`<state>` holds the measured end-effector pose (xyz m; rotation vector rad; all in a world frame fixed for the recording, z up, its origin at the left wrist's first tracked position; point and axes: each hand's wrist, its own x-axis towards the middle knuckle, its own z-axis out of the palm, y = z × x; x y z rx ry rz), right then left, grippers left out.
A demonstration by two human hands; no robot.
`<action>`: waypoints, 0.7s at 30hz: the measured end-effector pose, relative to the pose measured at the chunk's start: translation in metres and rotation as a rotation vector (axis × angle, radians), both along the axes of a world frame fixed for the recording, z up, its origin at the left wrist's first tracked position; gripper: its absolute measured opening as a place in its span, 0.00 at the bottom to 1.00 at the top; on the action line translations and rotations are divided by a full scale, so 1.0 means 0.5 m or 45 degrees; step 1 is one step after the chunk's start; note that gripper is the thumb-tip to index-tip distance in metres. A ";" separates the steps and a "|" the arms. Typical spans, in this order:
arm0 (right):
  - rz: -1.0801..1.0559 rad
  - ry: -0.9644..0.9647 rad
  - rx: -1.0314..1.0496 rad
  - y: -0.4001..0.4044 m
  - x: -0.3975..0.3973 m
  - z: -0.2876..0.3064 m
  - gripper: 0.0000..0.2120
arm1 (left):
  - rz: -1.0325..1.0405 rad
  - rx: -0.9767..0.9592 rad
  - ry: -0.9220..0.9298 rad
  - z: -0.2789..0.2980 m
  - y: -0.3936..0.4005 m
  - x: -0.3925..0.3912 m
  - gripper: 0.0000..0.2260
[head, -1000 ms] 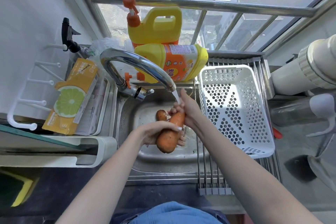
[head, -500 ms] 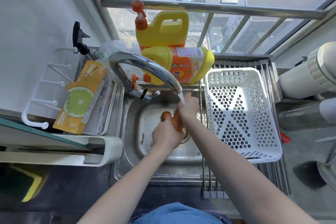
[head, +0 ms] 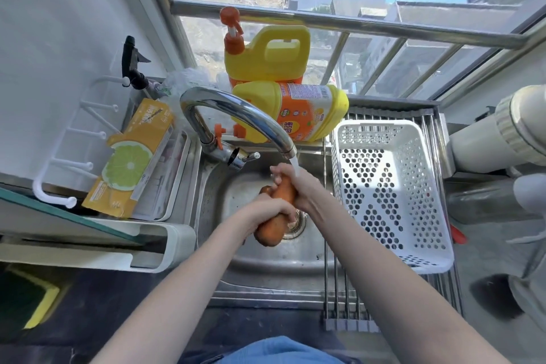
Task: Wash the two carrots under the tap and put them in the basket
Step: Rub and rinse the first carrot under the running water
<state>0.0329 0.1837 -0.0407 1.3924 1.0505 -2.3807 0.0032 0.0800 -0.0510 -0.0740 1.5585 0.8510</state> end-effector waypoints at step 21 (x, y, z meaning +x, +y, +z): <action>0.368 -0.036 0.645 0.016 -0.010 -0.001 0.19 | 0.121 0.045 0.478 -0.008 0.024 0.018 0.10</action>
